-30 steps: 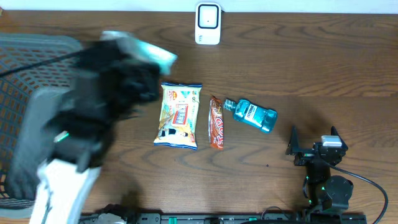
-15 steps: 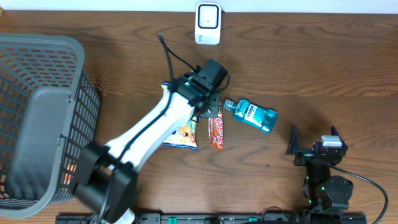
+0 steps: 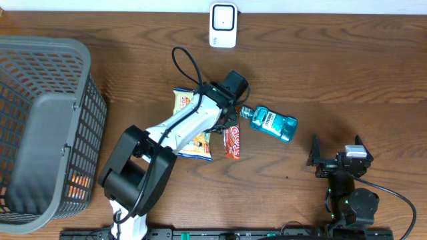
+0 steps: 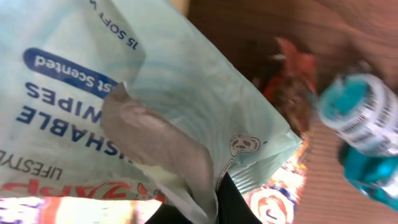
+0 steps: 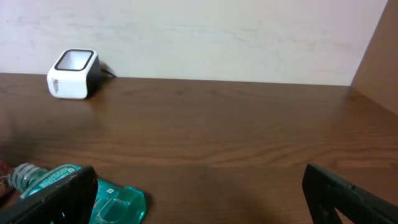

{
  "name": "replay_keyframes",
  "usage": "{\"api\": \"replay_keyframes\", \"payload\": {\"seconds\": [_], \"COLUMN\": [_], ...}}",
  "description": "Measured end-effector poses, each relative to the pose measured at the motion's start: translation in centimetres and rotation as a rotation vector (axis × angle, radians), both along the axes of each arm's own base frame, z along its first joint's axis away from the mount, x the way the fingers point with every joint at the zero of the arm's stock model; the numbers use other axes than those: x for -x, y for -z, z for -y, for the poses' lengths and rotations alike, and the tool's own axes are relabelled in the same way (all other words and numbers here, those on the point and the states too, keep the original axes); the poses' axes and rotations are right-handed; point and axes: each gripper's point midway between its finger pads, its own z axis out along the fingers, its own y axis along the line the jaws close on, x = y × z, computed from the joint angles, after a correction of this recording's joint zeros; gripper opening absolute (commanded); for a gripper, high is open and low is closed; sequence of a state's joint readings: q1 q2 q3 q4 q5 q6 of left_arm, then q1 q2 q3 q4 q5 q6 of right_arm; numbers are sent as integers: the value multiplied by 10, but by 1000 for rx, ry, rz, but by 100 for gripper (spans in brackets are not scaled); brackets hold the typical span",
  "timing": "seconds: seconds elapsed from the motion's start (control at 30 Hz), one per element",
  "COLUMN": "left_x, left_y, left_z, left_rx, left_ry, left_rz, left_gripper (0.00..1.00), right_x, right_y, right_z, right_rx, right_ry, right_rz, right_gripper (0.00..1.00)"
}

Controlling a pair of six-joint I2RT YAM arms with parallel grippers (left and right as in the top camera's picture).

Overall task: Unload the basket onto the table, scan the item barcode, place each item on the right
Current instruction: 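Carry the wet-wipes pack out and lay it between snack bar and bottle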

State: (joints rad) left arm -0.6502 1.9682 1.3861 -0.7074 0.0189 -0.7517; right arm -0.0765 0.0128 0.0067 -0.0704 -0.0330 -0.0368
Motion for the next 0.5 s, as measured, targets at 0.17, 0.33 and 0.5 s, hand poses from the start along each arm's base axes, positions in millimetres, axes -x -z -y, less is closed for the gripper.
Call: {"api": "replay_keyframes", "payload": {"seconds": [0.17,0.33,0.5], "left_x": [14,31,39], "left_y": [0,1,2], "left_z": [18,33,34], "left_rx": [2,-23,-59], "left_ry": [147,359,532], "left_rz": [-3,-1,-6], "left_gripper": [8,7,11], "right_x": [0,0,0], "right_y": [0,0,0], "right_z": [0,0,0], "right_rx": [0,0,0], "right_ry": [0,0,0], "right_rz": [0,0,0], "right_gripper": [99,99,99]}}
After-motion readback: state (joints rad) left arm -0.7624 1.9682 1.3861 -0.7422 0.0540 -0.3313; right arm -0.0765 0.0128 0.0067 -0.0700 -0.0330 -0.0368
